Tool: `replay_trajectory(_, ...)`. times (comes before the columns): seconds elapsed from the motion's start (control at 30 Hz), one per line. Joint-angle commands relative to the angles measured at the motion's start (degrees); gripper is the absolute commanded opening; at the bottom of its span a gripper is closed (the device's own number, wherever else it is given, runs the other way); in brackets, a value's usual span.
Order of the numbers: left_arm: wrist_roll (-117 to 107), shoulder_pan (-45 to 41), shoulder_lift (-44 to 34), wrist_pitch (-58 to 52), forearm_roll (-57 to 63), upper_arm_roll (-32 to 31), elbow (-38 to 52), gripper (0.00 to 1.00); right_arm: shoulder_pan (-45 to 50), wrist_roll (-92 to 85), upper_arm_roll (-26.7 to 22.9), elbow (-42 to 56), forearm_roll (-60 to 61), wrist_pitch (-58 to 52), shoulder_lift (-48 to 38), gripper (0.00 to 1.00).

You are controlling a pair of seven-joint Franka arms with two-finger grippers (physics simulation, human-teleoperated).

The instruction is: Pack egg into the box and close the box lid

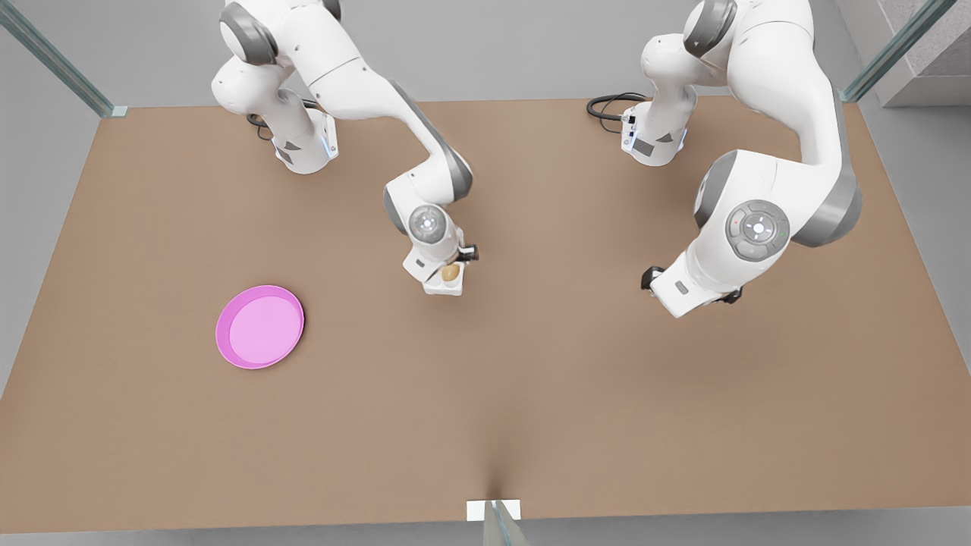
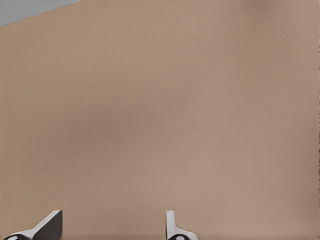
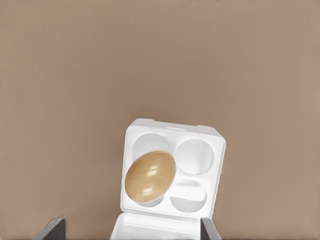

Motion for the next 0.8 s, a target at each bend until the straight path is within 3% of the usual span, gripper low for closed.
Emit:
replay_trajectory(0.0, -3.7, -0.6, -0.9, -0.4, -0.4, -0.9, -0.8, 1.0, -6.0, 2.3, 0.4, -2.6, -5.1, -1.1, -3.7, 1.0)
replay_trajectory(0.03, -12.6, -0.9, -1.1, -1.8, 0.0, -5.7, -0.9, 1.0, -13.1, -5.6, 0.5, -7.6, -9.4, -1.2, -9.7, 1.0)
replay_trajectory(0.1, -26.7, -6.2, -5.0, -4.0, -0.1, -9.1, -5.1, 1.0, -25.1, -20.1, 0.7, -8.4, -13.8, -2.4, -11.2, 1.0)
replay_trajectory(0.13, -32.7, -7.3, -5.0, -4.3, -0.1, -12.1, -5.2, 1.0, -30.7, -24.1, 0.4, 0.7, -17.5, -9.7, -8.2, 1.0)
replay_trajectory(0.17, -41.7, -7.5, -5.0, -6.2, -0.3, -19.4, -5.2, 1.0, -36.9, -27.6, 0.5, 6.7, -17.5, -11.8, -8.9, 1.0)
replay_trajectory(0.23, -56.5, -12.5, -4.4, -5.6, -0.4, -27.3, -6.4, 1.0, -42.5, -32.5, 0.4, 12.4, -17.4, -18.2, -12.0, 1.0)
replay_trajectory(0.27, -60.5, -16.9, -3.6, -5.5, -0.5, -27.3, -6.5, 1.0, -47.6, -33.7, 3.5, 14.5, -17.3, -20.6, -13.0, 1.0)
replay_trajectory(0.33, -69.8, -21.4, -1.3, 3.9, -0.3, -27.3, -10.5, 1.0, -59.7, -34.5, 14.9, 13.7, -17.9, -20.0, -16.0, 1.0)
replay_trajectory(0.47, -76.3, -23.8, 3.5, 22.6, 8.3, -26.9, -24.7, 1.0, -60.3, -34.3, 16.4, 15.5, -18.9, -21.2, -15.0, 1.0)
replay_trajectory(0.63, -75.6, -22.0, 11.7, 28.6, 16.4, -26.4, -22.9, 1.0, -59.5, -34.2, 17.6, 16.4, -19.3, -20.7, -14.2, 1.0)
replay_trajectory(0.77, -80.9, -25.5, 16.4, 29.9, 23.5, -25.6, -25.6, 1.0, -59.6, -34.2, 17.6, 17.1, -20.5, -20.2, -12.9, 1.0)
